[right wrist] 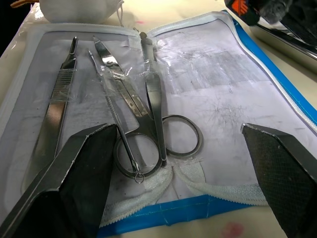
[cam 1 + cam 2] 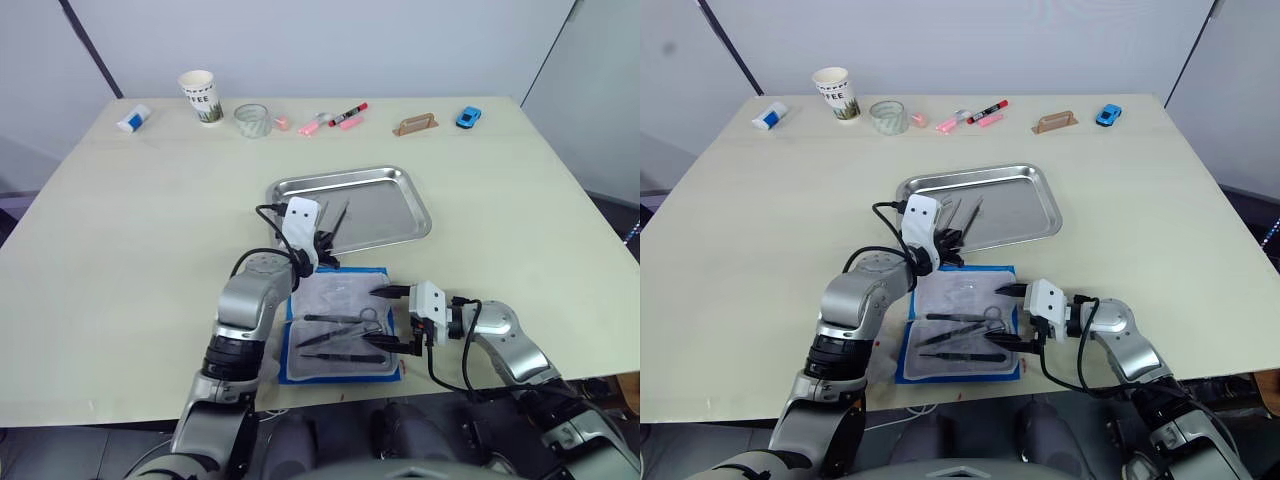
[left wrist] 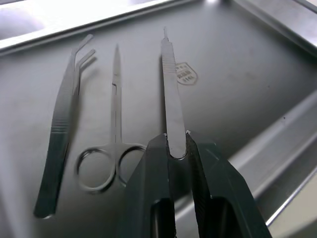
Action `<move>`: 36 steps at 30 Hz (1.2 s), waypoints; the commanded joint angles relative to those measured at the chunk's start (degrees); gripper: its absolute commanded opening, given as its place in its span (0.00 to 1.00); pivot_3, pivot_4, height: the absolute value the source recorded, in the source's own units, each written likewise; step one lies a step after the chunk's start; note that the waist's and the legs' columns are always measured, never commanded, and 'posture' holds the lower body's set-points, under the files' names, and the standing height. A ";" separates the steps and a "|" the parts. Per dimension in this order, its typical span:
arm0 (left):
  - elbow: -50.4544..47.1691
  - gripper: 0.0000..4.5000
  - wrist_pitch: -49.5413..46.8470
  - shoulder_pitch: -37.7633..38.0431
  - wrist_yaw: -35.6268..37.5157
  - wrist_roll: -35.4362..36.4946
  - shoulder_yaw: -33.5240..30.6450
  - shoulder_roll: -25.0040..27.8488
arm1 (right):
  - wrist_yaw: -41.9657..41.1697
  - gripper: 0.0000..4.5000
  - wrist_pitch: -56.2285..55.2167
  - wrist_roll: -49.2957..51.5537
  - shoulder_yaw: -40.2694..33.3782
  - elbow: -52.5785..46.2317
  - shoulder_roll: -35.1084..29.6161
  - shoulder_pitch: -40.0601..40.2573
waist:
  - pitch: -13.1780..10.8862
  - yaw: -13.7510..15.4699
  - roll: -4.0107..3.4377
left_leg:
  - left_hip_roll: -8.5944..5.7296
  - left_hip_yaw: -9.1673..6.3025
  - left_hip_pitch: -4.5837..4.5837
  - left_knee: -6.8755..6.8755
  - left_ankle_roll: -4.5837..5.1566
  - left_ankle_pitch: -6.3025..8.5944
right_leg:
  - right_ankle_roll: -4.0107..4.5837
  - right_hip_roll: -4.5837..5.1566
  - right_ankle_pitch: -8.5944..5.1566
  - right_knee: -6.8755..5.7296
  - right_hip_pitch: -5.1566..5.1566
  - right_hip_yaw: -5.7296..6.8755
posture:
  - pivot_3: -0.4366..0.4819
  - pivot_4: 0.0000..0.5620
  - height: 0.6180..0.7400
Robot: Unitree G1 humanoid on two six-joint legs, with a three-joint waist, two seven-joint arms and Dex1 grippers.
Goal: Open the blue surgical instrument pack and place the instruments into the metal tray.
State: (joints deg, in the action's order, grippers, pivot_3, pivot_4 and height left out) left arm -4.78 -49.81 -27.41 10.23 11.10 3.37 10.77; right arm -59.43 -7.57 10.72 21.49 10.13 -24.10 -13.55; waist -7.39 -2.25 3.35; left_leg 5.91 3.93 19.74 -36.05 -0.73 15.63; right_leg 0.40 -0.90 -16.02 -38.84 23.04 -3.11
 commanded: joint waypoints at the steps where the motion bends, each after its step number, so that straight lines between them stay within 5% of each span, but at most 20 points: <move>1: 0.07 0.01 2.27 -0.70 0.11 -1.02 0.61 -0.55 | 1.57 0.98 5.74 -5.27 1.14 8.37 -2.61 2.85 | 0.01 0.01 -0.01 | 0.00 0.00 0.00 0.00 0.00 0.00 | 0.00 0.00 0.00 0.00 0.00 0.00 | 0.48 0.27 0.88; 25: 3.16 0.01 0.58 -0.96 -1.55 -3.57 -0.46 -2.03 | 1.58 0.98 6.50 -5.23 0.83 7.71 -3.81 2.94 | 0.27 0.21 -0.38 | -0.26 -0.07 0.00 0.00 0.00 0.00 | -0.11 0.02 0.04 0.06 -0.07 0.02 | 0.48 0.27 0.88; 29: 3.22 0.36 0.73 -1.09 -2.28 -3.80 -0.77 -2.37 | 1.69 0.98 6.37 -5.33 0.81 7.80 -3.86 3.02 | 0.27 0.21 -0.38 | -0.27 -0.08 0.01 0.00 0.00 0.00 | -0.11 0.02 0.04 0.06 -0.07 0.04 | 0.48 0.27 0.88; 36: 3.10 0.36 0.66 -0.98 -2.86 -3.86 -0.98 -2.68 | 1.77 0.98 6.19 -5.38 0.85 7.94 -3.78 3.15 | 0.27 0.21 -0.38 | -0.27 -0.11 0.01 0.00 0.00 0.00 | -0.11 0.03 0.04 0.07 -0.08 0.05 | 0.48 0.27 0.88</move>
State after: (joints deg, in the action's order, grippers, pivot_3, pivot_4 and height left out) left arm -2.11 -48.58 -28.39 7.52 7.52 2.59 8.34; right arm -59.92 -6.04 11.26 21.36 9.97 -24.97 -13.65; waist -7.12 -2.04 2.96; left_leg 5.64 3.83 19.75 -36.05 -0.73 15.63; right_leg 0.28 -0.87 -15.98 -38.77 22.96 -3.06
